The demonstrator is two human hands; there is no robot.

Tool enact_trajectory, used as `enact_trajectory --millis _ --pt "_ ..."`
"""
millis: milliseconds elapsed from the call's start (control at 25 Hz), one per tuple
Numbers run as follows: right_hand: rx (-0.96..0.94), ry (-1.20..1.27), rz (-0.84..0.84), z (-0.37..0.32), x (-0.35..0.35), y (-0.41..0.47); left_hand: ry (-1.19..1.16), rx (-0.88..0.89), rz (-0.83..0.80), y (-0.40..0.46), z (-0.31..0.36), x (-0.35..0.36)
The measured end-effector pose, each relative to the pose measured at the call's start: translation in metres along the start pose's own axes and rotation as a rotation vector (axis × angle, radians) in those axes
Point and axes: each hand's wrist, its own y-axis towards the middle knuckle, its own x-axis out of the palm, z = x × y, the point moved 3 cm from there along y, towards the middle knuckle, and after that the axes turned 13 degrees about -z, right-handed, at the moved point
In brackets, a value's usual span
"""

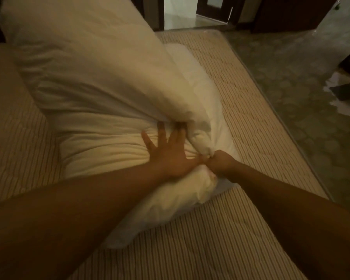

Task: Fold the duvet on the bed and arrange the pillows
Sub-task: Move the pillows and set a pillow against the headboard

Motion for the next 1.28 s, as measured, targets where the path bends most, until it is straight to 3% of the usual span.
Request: enact_trajectory --millis 120,280,400,560,640,680,760,800,880,960,1040,1160,1280 --pt "-0.058 0.303 -0.064 -0.06 0.031 -0.079 -0.272 -0.018 -0.031 -0.025 -0.023 -0.034" --pt "-0.174 0.802 -0.173 -0.127 0.134 -0.137 -0.228 0.021 -0.014 -0.1 -0.072 -0.071" --pt "-0.242 1.066 -0.299 -0.166 0.234 -0.161 -0.394 0.068 -0.029 -0.166 -0.13 -0.092" --pt "-0.107 0.898 -0.674 -0.192 0.332 -0.186 -0.418 -0.069 -0.147 -0.226 -0.18 -0.066" --pt "0.103 0.567 -0.874 -0.173 0.322 -0.183 -0.201 -0.053 -0.295 -0.248 -0.189 -0.018" --pt "0.151 0.384 -1.032 -0.161 0.308 -0.181 -0.143 -0.012 -0.311 -0.258 -0.189 0.003" --pt "0.243 0.086 -1.118 -0.133 0.255 -0.161 -0.129 0.021 -0.234 -0.27 -0.189 0.027" --pt "0.329 -0.005 -0.992 -0.122 0.222 -0.145 -0.136 0.017 -0.191 -0.272 -0.187 0.033" --pt "0.14 -0.258 -0.574 -0.127 0.153 -0.129 -0.135 -0.01 -0.128 -0.272 -0.179 0.045" --pt "-0.128 -0.688 -0.032 -0.161 0.104 -0.125 -0.139 -0.067 -0.128 -0.272 -0.169 0.056" --pt "-0.54 -0.839 0.368 -0.204 0.083 -0.133 -0.14 -0.161 -0.146 -0.274 -0.156 0.067" --pt "-0.854 -1.317 0.615 -0.266 0.074 -0.143 -0.149 -0.276 -0.164 -0.274 -0.13 0.079" --pt "-0.955 -1.811 0.657 -0.305 0.079 -0.129 -0.147 -0.362 -0.163 -0.279 -0.106 0.09"
